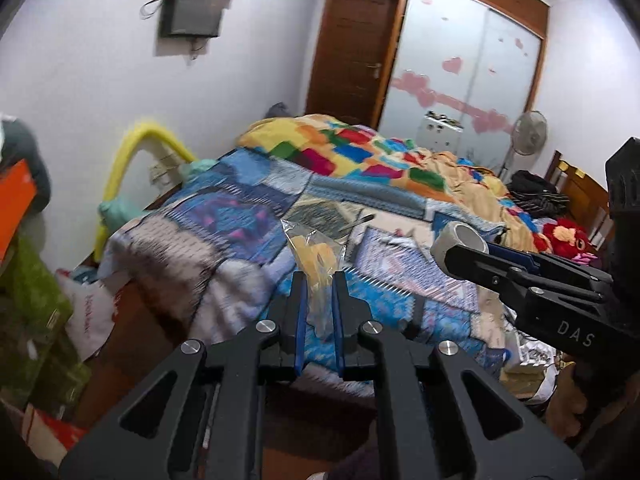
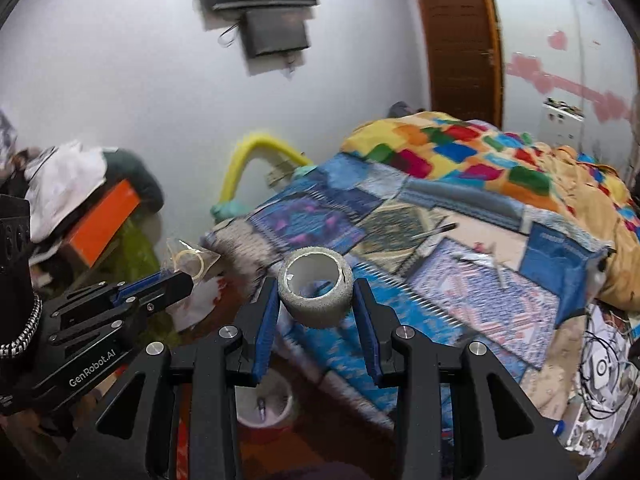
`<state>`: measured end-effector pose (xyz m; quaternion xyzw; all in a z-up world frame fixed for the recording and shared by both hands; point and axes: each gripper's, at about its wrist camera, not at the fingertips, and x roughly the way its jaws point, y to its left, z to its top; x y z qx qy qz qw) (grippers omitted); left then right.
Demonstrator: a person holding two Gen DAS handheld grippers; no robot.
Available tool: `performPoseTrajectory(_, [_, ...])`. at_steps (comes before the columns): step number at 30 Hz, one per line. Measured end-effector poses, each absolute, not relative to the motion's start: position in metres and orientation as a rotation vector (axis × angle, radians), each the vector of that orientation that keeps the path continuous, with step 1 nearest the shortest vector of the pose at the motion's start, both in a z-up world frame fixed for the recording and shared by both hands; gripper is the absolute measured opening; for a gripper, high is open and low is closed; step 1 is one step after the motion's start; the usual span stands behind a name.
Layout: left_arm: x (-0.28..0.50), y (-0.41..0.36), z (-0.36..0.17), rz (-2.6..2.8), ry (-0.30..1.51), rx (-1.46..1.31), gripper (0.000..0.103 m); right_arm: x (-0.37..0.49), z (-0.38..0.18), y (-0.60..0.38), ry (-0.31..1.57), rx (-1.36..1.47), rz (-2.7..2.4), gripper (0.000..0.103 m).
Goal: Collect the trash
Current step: 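Carry the bag and tape roll in both tools down over the white bin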
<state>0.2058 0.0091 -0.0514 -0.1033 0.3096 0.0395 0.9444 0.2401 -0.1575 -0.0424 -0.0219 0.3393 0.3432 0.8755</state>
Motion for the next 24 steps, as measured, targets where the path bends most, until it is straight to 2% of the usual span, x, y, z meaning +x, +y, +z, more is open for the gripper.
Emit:
performPoseTrajectory(14, [0.149, 0.093, -0.121, 0.260, 0.753, -0.274, 0.011, 0.200, -0.112, -0.051, 0.879, -0.194, 0.880, 0.034])
performPoseTrajectory(24, [0.149, 0.142, -0.231, 0.373, 0.975, -0.460, 0.010, 0.201, -0.205, 0.017, 1.094, -0.301, 0.917, 0.034])
